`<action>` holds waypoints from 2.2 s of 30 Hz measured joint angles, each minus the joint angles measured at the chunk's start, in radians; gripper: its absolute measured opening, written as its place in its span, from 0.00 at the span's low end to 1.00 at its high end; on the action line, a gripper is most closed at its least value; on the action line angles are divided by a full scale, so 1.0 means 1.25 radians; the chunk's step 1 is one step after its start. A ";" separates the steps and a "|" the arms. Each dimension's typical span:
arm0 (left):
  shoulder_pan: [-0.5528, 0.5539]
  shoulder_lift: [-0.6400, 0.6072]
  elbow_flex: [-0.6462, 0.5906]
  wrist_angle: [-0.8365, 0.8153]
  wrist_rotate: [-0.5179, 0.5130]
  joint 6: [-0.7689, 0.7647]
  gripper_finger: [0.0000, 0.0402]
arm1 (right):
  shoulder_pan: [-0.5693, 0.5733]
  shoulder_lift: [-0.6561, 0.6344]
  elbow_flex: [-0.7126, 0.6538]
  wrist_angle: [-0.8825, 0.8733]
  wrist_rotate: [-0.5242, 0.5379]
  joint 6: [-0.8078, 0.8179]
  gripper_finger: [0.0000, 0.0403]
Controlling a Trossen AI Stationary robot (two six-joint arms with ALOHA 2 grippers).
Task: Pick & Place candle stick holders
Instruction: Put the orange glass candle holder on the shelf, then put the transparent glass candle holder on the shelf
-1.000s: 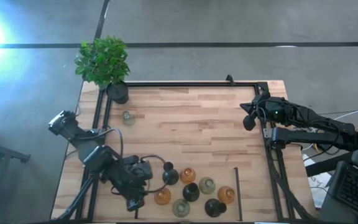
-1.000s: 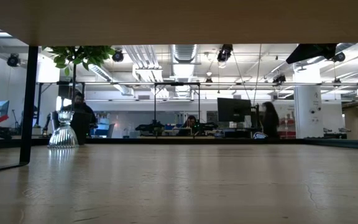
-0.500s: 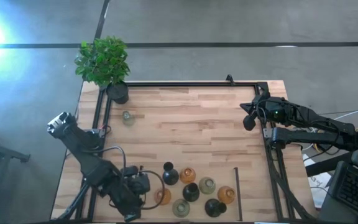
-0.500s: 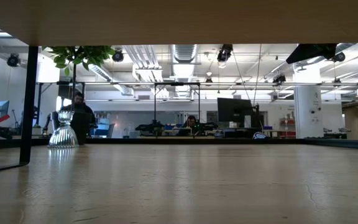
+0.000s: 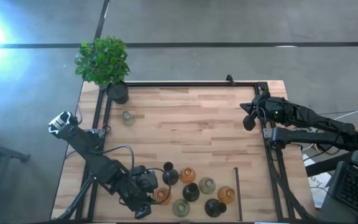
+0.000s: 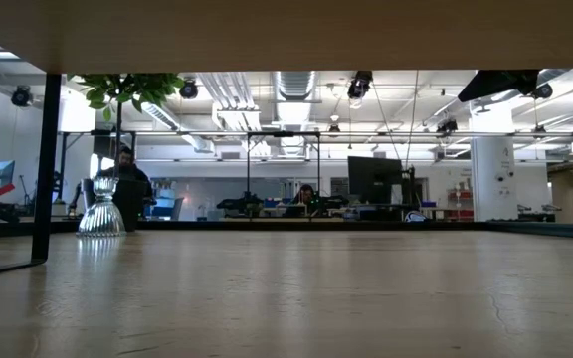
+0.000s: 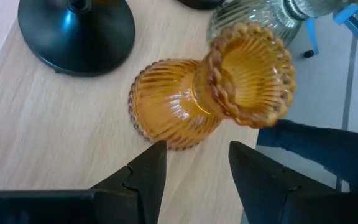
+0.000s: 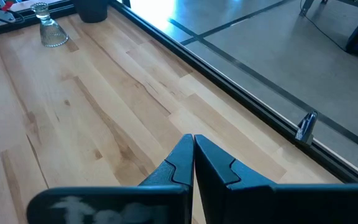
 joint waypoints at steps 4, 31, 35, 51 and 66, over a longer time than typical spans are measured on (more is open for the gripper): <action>0.008 0.000 -0.007 0.019 -0.015 0.002 0.44 | 0.000 0.000 0.000 0.000 0.000 0.000 0.02; -0.008 -0.016 0.016 -0.009 -0.040 -0.021 0.44 | 0.000 0.000 0.000 0.000 0.000 0.000 0.02; -0.028 -0.017 0.039 -0.037 -0.038 -0.032 0.44 | 0.000 0.000 0.000 0.000 0.000 0.000 0.02; -0.231 -0.132 0.186 -0.564 -0.459 -0.441 0.44 | 0.000 0.000 0.000 0.000 0.000 0.000 0.02; -0.022 -0.403 -0.205 -0.570 -0.415 -0.609 0.44 | 0.000 0.000 0.000 0.001 0.000 0.000 0.02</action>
